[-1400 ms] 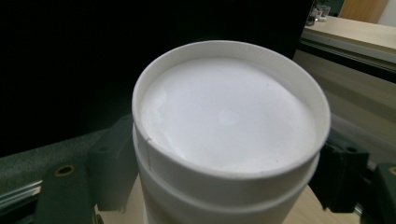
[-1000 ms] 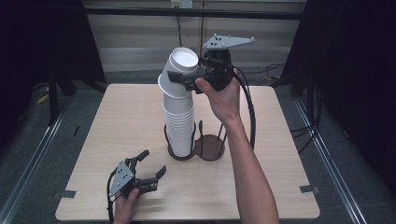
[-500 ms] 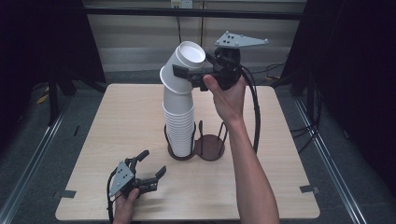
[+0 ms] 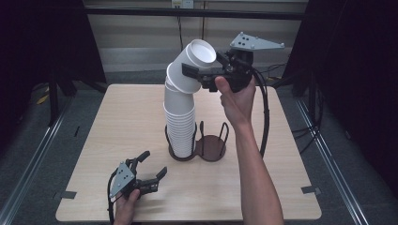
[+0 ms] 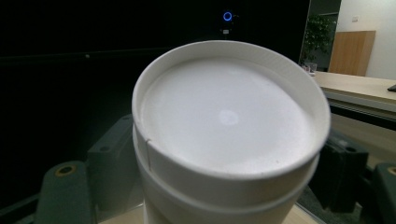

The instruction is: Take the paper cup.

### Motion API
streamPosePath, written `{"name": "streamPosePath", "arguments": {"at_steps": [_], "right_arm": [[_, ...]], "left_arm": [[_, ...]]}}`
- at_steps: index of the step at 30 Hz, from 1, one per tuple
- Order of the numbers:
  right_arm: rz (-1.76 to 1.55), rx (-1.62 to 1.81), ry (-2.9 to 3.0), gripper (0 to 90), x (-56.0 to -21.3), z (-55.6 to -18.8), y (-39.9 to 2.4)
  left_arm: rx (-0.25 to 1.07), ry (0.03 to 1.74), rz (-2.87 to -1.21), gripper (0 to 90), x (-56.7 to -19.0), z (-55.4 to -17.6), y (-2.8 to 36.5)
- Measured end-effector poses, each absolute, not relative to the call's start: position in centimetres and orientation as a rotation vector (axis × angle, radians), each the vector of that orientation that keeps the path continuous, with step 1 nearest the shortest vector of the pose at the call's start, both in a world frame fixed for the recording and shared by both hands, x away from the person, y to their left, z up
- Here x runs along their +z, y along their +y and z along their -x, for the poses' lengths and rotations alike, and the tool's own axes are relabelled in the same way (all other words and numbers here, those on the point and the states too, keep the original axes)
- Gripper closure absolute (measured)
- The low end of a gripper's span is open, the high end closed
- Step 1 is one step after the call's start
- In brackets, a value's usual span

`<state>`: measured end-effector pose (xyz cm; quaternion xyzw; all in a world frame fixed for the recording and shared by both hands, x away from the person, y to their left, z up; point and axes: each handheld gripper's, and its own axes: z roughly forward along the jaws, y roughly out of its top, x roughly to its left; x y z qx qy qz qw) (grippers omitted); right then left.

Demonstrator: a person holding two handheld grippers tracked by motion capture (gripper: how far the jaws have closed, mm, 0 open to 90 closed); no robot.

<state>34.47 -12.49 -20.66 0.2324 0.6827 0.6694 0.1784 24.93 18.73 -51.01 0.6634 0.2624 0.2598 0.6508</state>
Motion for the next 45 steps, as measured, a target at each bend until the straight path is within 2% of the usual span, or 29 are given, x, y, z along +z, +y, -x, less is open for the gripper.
{"name": "streamPosePath", "arguments": {"at_steps": [11,12,16,21,23,31,45], "right_arm": [[-0.652,1.893,1.906,21.6,-20.8,-33.0,-14.8],[-0.653,1.893,1.901,21.6,-20.8,-32.8,-15.1],[-0.655,1.882,1.911,21.6,-21.0,-32.4,-15.7],[-0.681,1.840,1.936,21.7,-22.4,-31.9,-16.6],[-0.685,1.840,1.938,21.7,-22.8,-31.8,-16.8],[-0.702,1.841,1.955,21.7,-24.6,-31.1,-17.7],[-0.713,1.822,1.983,21.6,-27.5,-29.7,-18.5]], "left_arm": [[0.586,0.596,-1.507,15.6,-51.0,-24.9,18.8],[0.550,0.603,-1.497,15.6,-51.1,-24.7,18.6],[0.586,0.595,-1.509,15.6,-51.0,-24.8,18.7],[0.529,0.548,-1.520,12.6,-51.0,-24.9,18.7],[0.527,0.562,-1.527,16.1,-50.9,-24.8,18.6],[0.504,0.538,-1.582,16.6,-50.0,-24.7,18.5],[0.426,0.476,-1.585,18.4,-47.3,-25.3,18.5]]}}
